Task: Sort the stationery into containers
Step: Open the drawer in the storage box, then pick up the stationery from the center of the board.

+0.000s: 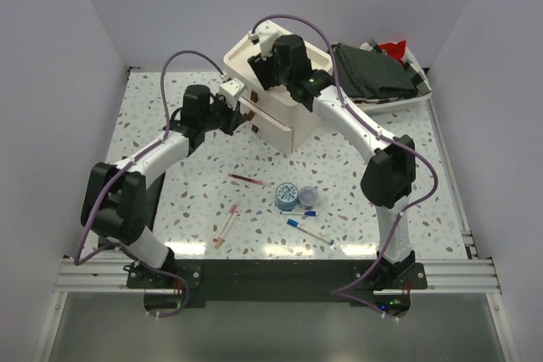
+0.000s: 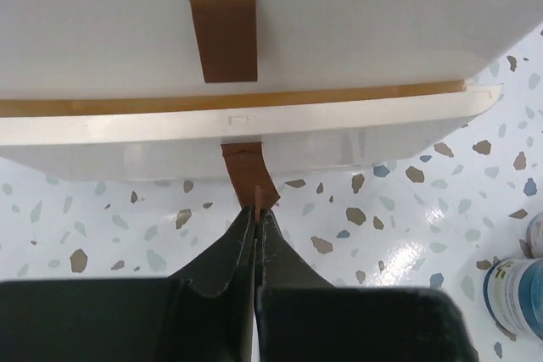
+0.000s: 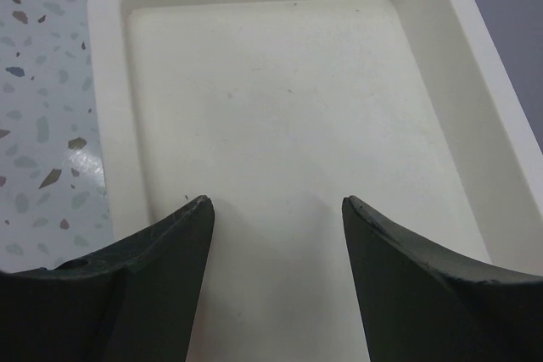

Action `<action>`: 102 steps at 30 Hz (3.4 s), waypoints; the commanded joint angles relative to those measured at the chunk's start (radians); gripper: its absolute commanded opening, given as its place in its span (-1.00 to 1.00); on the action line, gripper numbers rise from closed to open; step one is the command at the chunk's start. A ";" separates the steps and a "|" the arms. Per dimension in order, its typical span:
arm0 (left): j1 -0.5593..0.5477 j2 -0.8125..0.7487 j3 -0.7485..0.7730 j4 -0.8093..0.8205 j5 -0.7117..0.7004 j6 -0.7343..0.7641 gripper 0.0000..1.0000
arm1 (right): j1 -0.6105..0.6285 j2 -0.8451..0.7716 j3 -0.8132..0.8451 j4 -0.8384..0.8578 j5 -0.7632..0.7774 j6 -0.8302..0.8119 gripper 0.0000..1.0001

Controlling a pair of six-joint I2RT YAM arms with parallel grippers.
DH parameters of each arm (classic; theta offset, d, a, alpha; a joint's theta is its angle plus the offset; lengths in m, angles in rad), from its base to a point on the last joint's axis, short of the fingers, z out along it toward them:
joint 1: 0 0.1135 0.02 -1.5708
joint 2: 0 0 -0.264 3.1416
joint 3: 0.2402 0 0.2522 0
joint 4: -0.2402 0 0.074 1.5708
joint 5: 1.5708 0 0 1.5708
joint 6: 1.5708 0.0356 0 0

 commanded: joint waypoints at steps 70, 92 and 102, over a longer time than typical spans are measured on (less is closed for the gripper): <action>0.146 -0.874 -0.461 -0.392 -0.421 0.224 1.00 | 0.010 -0.405 -0.391 -0.299 -0.136 -0.159 0.54; 0.307 -0.813 -0.297 -0.407 -0.420 0.029 1.00 | 0.010 -0.609 -0.958 -0.408 -0.368 -0.458 0.72; 0.385 -0.761 -0.269 -0.438 -0.395 0.033 1.00 | 0.019 -0.557 -0.981 -0.351 -0.442 -0.440 0.97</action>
